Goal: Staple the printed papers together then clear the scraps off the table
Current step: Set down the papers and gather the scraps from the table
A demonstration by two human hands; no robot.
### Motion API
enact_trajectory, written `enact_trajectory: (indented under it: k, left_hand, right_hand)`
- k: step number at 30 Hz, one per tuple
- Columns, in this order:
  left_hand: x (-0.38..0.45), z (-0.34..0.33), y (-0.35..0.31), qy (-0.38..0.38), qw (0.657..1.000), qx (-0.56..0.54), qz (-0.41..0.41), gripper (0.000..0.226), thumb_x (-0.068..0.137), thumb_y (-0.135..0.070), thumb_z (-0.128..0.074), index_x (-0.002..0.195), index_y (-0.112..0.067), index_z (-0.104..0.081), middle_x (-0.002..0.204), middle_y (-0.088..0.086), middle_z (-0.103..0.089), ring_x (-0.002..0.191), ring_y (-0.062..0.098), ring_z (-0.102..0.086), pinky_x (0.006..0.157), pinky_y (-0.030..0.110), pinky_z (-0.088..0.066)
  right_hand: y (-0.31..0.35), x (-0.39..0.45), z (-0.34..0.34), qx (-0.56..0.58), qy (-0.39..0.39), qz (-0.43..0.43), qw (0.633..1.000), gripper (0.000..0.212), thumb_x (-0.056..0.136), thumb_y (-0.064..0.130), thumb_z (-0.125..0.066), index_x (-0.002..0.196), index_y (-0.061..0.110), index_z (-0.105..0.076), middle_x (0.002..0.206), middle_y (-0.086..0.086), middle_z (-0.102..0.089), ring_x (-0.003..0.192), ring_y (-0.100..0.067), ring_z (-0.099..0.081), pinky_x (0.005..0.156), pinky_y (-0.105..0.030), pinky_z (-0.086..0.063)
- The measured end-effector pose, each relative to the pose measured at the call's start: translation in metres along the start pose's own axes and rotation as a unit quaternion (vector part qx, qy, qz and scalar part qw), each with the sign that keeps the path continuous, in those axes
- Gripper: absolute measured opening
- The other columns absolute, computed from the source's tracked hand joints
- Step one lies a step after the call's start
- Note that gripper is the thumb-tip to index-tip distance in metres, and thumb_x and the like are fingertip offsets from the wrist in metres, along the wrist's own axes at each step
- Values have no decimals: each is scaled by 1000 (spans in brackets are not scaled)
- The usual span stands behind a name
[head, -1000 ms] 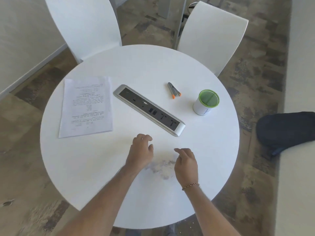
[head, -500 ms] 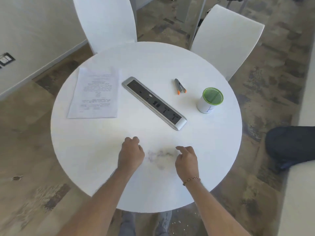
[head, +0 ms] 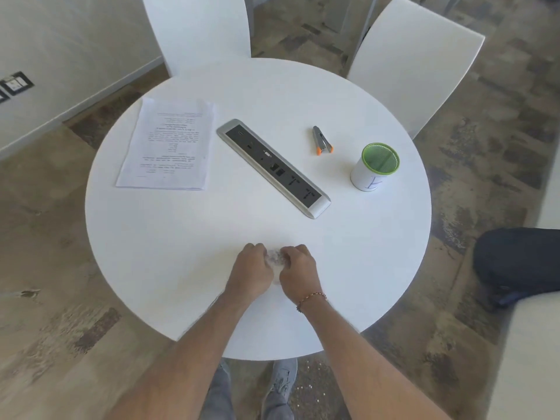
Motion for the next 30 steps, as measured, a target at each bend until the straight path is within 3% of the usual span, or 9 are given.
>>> enact_trajectory:
  k: [2, 6, 10, 17, 21, 25, 28, 30]
  left_hand:
    - [-2, -3, -6, 1, 1000, -18, -13, 22, 89, -5, -44, 99, -6, -64, 98, 10, -61, 92, 29, -61, 70, 27, -40]
    - [-7, 7, -9, -41, 998, -29, -22, 28, 88, -1, -46, 109, -6, -63, 108, 12, -63, 100, 29, -61, 84, 36, -49]
    - [-8, 23, 1, -100, 995, -27, 3, 36, 88, 1, -42, 117, -7, -61, 115, 12, -60, 105, 29, -61, 89, 37, -49]
    - [-8, 36, 8, -140, 990, -28, 15, 38, 85, 7, -41, 114, -6, -63, 113, 15, -59, 101, 31, -62, 87, 33, -48]
    - [-8, 33, 11, -147, 988, -43, 11, 39, 84, 9, -42, 113, -5, -64, 111, 16, -60, 101, 31, -63, 87, 31, -47]
    - [-7, 35, 17, -157, 985, -58, 47, 39, 83, 9, -42, 113, -5, -63, 110, 16, -61, 100, 31, -63, 84, 28, -44]
    - [-6, 33, 19, -145, 984, -62, 77, 39, 83, 7, -41, 114, -5, -61, 109, 16, -63, 103, 29, -62, 81, 27, -43]
    - [-6, 31, 16, -140, 986, -64, 70, 40, 84, 7, -40, 115, -6, -61, 111, 15, -62, 104, 28, -61, 79, 25, -40]
  right_hand:
    - [2, -3, 0, 12, 17, 15, 1000, 32, 82, -10, -43, 98, 5, -66, 101, -8, -55, 89, -25, -57, 71, -24, -48]
    - [-14, -15, 13, 2, -50, 9, 999, 44, 83, -2, -55, 125, 10, -56, 118, -5, -49, 102, -24, -56, 85, -33, -51]
    - [-19, -34, 1, 14, -6, -15, 1000, 68, 75, 11, -75, 133, 24, -42, 119, 2, -35, 94, -20, -56, 77, -30, -53]
    - [-4, -18, -14, 15, -24, -5, 1000, 61, 78, -3, -62, 130, 23, -42, 116, -2, -38, 82, -26, -62, 73, -35, -55]
    - [3, 0, -14, 20, -28, 14, 999, 58, 80, 1, -65, 130, 21, -45, 118, -2, -38, 94, -25, -60, 79, -35, -54]
    - [3, 5, -9, -2, -16, 39, 999, 68, 73, 12, -77, 134, 21, -48, 125, -2, -35, 116, -22, -42, 86, -25, -45]
    - [3, 1, -9, -54, 7, 42, 998, 82, 65, 32, -85, 137, 30, -47, 132, 2, -29, 118, -19, -27, 88, -27, -44]
    - [6, 2, -14, -70, 30, 50, 996, 73, 68, 31, -83, 134, 31, -52, 134, 2, -29, 118, -21, -27, 89, -28, -46]
Point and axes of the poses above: each hand's wrist, its own x-axis towards the middle knuckle, its own z-axis out of the back of the hand, y = z × x, the point moved 6 cm from there along x, towards the middle knuckle
